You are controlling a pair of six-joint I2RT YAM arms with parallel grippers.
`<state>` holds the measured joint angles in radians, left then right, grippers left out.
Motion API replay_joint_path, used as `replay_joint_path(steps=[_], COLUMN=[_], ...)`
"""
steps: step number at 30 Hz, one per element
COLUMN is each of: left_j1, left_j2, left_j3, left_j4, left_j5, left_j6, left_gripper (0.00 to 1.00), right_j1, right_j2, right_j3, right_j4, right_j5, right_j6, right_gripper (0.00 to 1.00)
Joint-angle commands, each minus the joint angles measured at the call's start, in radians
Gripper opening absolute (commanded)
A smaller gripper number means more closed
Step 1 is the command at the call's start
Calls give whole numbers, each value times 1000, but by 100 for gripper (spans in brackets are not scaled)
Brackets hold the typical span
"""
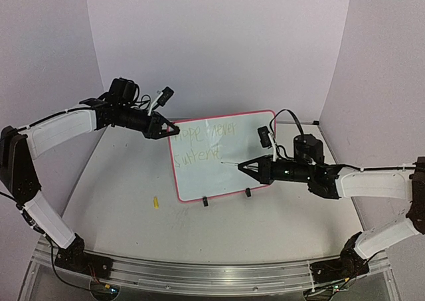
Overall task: Write a sentence on the whiteboard
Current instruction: Hold the whiteboard at the center of the board.
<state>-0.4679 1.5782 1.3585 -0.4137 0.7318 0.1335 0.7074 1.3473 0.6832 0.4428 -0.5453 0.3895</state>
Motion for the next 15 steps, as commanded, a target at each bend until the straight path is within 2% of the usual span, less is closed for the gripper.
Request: replay_joint_path(steps=[1,10,15], left_j1=[-3,-3,-3], left_j2=[-56,-60,-61], left_j3=[-5,-8,-12], left_j4=[18,-13,-24], left_j5=[15,25,38], left_j6=[43,92,122], left_gripper=[18,1,0], right_j1=[5,-34,-33], right_j2=[23,30,56], right_j3=[63,89,120], right_j4=[7,-13,-36], right_j5=[-49,-98,-106], right_j6=[-38,-77,-100], right_gripper=[0,0,0])
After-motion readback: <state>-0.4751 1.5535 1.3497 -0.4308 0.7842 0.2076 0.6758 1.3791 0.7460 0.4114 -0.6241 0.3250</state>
